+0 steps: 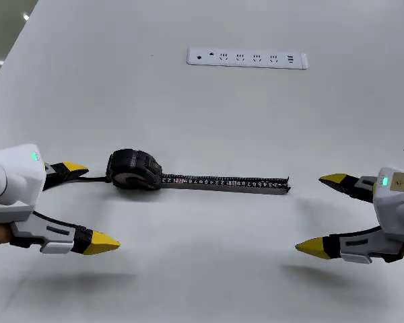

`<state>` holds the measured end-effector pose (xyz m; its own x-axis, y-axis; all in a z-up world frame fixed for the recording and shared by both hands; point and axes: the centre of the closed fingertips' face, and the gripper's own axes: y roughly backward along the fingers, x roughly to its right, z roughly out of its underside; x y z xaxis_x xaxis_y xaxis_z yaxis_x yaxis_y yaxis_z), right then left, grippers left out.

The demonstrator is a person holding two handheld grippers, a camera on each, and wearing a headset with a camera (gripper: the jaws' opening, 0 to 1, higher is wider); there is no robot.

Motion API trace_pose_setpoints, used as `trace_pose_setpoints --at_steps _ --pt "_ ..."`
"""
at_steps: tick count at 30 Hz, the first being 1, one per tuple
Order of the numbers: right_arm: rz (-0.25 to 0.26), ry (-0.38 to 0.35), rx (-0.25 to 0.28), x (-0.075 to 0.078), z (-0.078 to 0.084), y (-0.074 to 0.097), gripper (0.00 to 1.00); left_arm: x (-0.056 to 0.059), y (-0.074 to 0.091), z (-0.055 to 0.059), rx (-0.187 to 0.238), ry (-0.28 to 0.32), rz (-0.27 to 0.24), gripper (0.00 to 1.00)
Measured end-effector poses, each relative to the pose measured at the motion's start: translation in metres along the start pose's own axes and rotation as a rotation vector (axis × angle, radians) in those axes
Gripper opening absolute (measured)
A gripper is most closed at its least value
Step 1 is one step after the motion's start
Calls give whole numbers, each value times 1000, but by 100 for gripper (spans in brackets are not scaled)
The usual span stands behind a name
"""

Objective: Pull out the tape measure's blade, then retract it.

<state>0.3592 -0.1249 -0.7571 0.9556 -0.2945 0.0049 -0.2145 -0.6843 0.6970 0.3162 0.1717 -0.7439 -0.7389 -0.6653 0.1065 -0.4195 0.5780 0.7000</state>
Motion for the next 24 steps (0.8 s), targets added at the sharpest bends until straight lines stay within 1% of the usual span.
trace_pose_setpoints --at_steps 4,7,11,14,15,16,19,20,24 --pt "28 -31 18 -1 -1 1 80 4 1 1 22 25 -35 92" --pt "53 -56 39 -3 -1 2 82 8 3 -3 71 80 -71 93" --pt "72 -84 60 -9 -4 3 84 12 6 -2 102 111 -113 95" --pt "92 -108 74 -11 -5 3 87 12 7 -3 127 119 -158 96" --pt "107 -128 74 -9 -5 3 88 13 7 -4 138 128 -168 96" --pt "103 -132 76 -10 -5 3 89 14 8 -5 144 132 -175 97" --pt "114 -140 86 -13 -6 4 90 15 8 -5 155 142 -198 97" --pt "120 -148 92 -14 -6 4 90 15 8 -5 162 147 -212 97" --pt "148 -182 109 -14 -5 6 92 17 9 -7 181 163 -236 98"
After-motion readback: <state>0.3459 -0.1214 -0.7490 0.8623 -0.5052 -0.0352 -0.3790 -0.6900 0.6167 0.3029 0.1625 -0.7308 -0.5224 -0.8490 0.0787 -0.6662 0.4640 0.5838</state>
